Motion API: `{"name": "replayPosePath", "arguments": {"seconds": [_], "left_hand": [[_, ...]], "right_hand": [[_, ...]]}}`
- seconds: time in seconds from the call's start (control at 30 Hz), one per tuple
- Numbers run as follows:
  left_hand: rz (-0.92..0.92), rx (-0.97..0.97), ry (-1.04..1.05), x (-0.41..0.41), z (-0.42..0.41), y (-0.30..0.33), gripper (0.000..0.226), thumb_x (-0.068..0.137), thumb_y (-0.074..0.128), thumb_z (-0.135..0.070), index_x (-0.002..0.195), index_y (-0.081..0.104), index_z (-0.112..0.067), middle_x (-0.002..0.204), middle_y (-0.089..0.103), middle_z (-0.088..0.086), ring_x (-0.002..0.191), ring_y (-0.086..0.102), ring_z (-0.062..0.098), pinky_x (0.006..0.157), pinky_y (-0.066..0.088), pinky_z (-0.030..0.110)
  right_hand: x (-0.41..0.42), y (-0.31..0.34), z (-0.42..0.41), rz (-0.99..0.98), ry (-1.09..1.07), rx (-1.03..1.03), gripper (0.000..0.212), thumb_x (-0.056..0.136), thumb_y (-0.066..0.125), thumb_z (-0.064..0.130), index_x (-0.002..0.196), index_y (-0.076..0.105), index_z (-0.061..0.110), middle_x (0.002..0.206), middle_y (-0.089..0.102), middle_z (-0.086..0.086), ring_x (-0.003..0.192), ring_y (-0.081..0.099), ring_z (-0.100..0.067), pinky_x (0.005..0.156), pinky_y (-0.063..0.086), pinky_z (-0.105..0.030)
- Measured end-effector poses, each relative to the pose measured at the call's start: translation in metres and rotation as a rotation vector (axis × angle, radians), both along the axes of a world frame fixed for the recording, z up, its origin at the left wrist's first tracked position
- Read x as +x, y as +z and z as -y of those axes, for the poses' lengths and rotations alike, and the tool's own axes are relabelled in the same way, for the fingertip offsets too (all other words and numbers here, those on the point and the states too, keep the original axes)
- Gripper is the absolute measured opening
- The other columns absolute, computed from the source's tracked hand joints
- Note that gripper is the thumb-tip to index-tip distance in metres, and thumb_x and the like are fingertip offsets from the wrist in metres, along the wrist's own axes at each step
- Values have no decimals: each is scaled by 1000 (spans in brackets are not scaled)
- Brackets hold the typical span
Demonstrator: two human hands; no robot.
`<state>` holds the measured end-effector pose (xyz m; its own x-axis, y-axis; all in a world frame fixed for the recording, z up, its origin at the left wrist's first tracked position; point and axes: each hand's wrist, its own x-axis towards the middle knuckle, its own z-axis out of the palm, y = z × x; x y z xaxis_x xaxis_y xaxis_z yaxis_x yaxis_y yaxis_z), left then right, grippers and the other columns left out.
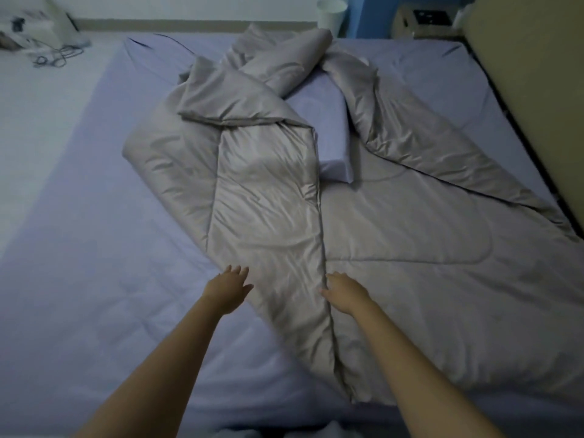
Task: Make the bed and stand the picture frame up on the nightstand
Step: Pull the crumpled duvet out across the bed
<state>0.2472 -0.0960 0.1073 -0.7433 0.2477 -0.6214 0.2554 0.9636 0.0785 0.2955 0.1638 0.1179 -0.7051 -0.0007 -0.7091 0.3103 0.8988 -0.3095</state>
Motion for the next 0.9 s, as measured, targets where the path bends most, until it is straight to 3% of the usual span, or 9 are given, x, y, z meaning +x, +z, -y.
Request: {"name": "replayPosePath", "arguments": {"seconds": [0.17, 0.3, 0.5, 0.63, 0.8, 0.9], "left_hand": [[7, 27, -51, -22, 52, 0, 58, 103, 31, -40, 154, 19, -12, 159, 27, 7, 149, 19, 26, 116, 31, 40], [27, 20, -143, -38, 117, 5, 59, 103, 29, -42, 154, 17, -14, 160, 24, 6, 150, 17, 26, 115, 32, 42], [41, -22, -169, -49, 201, 17, 57, 103, 29, -42, 153, 22, -15, 155, 34, 7, 143, 32, 26, 111, 37, 41], [52, -28, -133, -40, 239, 13, 55, 103, 30, -43, 151, 26, -17, 152, 38, 6, 141, 36, 26, 108, 39, 41], [43, -20, -83, -38, 286, 9, 53, 102, 31, -43, 147, 32, -16, 149, 42, 7, 136, 42, 26, 107, 42, 42], [44, -30, -103, -47, 324, 8, 53, 103, 30, -43, 147, 33, -15, 147, 44, 8, 134, 44, 27, 105, 42, 42]], "right_hand": [[-14, 1, 59, 16, -21, 64, 58, 99, 38, 42, 148, 31, 13, 156, 28, -8, 143, 28, -28, 116, 27, -40], [-13, 1, 125, 23, -63, 142, 52, 97, 40, 42, 139, 45, 11, 145, 46, -12, 131, 46, -29, 109, 38, -37], [-14, 9, 213, 34, -101, 133, 54, 97, 39, 41, 144, 40, 13, 147, 43, -11, 130, 46, -30, 108, 39, -39], [-18, 7, 250, 84, -19, 146, 60, 98, 38, 46, 146, 33, 11, 153, 35, -10, 139, 36, -29, 114, 31, -37], [-38, 3, 287, 99, -21, 140, 62, 97, 41, 48, 145, 37, 10, 150, 40, -12, 134, 43, -30, 112, 35, -38], [-48, 7, 323, 109, -29, 134, 66, 98, 39, 48, 150, 27, 11, 155, 32, -9, 139, 37, -28, 115, 31, -37]]}}
